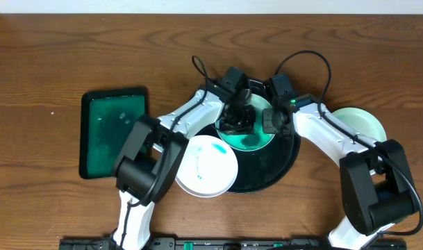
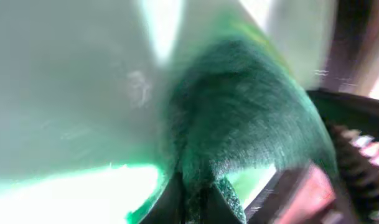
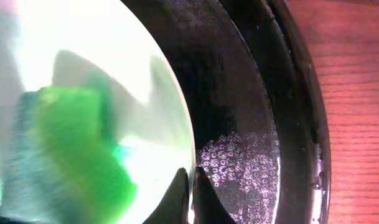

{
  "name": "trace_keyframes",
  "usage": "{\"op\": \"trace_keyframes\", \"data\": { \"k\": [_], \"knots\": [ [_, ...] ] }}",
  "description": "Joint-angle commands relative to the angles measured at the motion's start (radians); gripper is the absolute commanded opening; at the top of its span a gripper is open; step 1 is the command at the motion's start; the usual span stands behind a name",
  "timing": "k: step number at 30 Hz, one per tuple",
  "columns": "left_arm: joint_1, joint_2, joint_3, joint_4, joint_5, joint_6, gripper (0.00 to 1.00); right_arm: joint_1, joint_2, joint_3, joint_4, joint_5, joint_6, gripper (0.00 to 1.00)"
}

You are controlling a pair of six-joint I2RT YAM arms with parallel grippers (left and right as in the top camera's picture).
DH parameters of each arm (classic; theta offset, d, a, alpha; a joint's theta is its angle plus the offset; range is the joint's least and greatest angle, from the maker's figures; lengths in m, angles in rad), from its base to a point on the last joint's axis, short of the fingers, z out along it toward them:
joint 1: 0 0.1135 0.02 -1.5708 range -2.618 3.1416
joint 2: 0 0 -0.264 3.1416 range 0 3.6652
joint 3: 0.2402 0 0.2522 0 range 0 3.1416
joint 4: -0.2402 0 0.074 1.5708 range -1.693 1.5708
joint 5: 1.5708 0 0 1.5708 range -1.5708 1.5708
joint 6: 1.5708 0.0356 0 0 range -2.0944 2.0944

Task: Clean dirty plates on tray and stack at the side
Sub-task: 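Scrub the pale green plate with the sponge in the left gripper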

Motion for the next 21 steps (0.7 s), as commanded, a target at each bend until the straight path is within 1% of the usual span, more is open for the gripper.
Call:
{"op": "trace_keyframes", "data": {
  "k": [1,3,5,7,11,12,14,18,21],
  "knots": [
    [0.045,0.032,-0.008,-0.185,-0.583,0.005,0.07,0.011,0.008,-0.003,-0.001,-0.008,-0.016,0.01],
    [0.053,0.032,0.010,-0.227,-0.715,0.008,0.08,0.011,0.008,-0.003,-0.001,-0.008,-0.016,0.01],
    [0.054,0.032,0.025,-0.248,-0.802,0.034,0.07,0.011,0.008,-0.003,-0.001,-0.008,-0.016,0.01],
    [0.054,0.032,0.039,-0.256,-0.830,0.060,0.07,0.011,0.008,-0.003,-0.002,-0.008,-0.016,0.01],
    [0.053,0.032,0.072,-0.276,-0.813,0.058,0.07,0.011,0.008,-0.003,-0.004,-0.008,-0.016,0.01],
    [0.053,0.032,0.085,-0.282,-0.784,0.058,0.07,0.011,0.008,-0.003,-0.005,-0.008,-0.016,0.01],
    [0.054,0.028,0.104,-0.282,-0.679,0.062,0.07,0.011,0.008,-0.003,-0.005,-0.008,-0.016,0.01],
    [0.072,-0.004,0.140,-0.270,-0.335,0.111,0.07,0.011,0.008,-0.003,-0.005,-0.008,-0.016,0.01],
    [0.103,-0.056,0.152,-0.273,-0.145,0.157,0.07,0.011,0.008,-0.003,-0.005,-0.008,-0.017,0.01]
  ]
}}
